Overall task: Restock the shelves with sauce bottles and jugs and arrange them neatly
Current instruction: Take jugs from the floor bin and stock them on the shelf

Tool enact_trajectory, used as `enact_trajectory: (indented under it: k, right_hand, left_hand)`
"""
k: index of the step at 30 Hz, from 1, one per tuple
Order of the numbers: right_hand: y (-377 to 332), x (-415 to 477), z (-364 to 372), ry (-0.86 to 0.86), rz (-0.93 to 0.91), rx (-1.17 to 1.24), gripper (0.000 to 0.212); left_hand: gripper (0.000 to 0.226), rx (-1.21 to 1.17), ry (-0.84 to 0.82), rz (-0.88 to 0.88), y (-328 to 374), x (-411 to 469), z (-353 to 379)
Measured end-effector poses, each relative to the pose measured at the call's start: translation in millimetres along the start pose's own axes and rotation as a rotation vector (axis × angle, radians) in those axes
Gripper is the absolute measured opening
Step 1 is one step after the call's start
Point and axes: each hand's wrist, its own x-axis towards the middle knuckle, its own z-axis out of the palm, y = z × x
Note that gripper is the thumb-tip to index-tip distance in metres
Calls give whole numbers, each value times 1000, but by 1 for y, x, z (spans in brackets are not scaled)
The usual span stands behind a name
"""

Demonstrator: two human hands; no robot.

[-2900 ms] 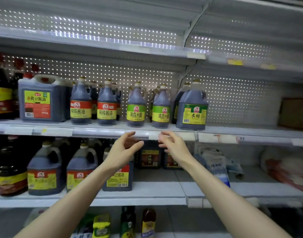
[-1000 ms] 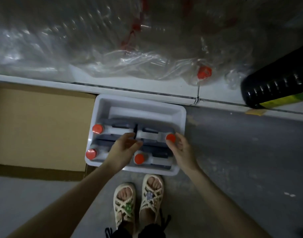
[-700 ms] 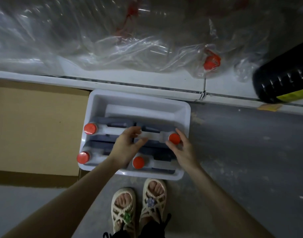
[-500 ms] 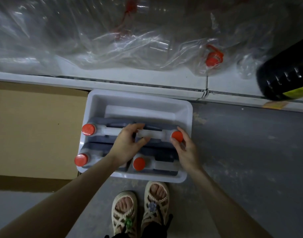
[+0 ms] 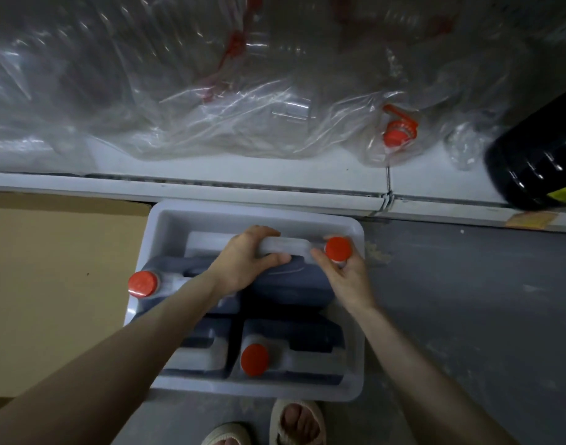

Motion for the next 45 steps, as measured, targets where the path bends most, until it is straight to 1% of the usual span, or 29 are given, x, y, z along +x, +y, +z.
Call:
enact_trajectory:
  k: [2, 5, 9, 10, 12, 16, 20, 23, 24, 26, 30, 34, 37, 41, 43, 45]
  right_hand:
    - [2, 11, 2, 34, -43, 16, 17]
    - [-1, 27, 5, 90, -121, 33, 19]
    - [-9, 32, -1, 50, -181, 10, 17]
    - [-14, 31, -3, 33, -204, 12, 23]
    - [-27, 30, -8, 26, -248, 24, 33]
    - [-77, 8, -22, 47, -299, 19, 33]
    - [-162, -50, -54, 94, -323, 26, 34]
    - [-236, -102, -80, 126, -354, 13, 22]
    - [-265, -120, -88, 140, -374, -3, 20]
    - [-320, -154, -104, 151, -409, 2, 25]
    - [-444, -234, -135, 134, -429, 38, 29]
    - [-563, -308, -167, 136, -529, 21, 24]
    - [-625, -346, -183, 134, -599, -11, 24]
    - [-705, -397, -200, 146, -647, 9, 23]
    - [-734, -414, -205, 152, -674, 20, 23]
    - [-758, -431, -212, 162, -710, 30, 28]
  left_hand:
    - [39, -23, 19, -2, -3, 12, 0]
    - [32, -25, 42, -3, -6, 28, -2]
    - [30, 25, 77, 62, -7, 30, -3]
    - [31, 27, 89, 78, -4, 29, -4]
    - [30, 16, 112, 91, 7, 26, -11]
    - [26, -8, 134, 126, 50, 3, -41]
    - [29, -48, 120, 134, 127, -52, -93]
    - [28, -61, 107, 171, 194, -100, -140]
    - [28, -56, 121, 190, 218, -117, -157]
    - [32, -49, 156, 212, 262, -149, -193]
    - [19, -94, 191, 291, 362, -224, -274]
    - [25, -61, 258, 392, 456, -296, -352]
    - [28, -25, 321, 447, 502, -328, -393]
    - [30, -32, 375, 534, 561, -374, -445]
    - [31, -31, 412, 581, 586, -391, -466]
    - [37, -25, 451, 625, 608, -406, -483]
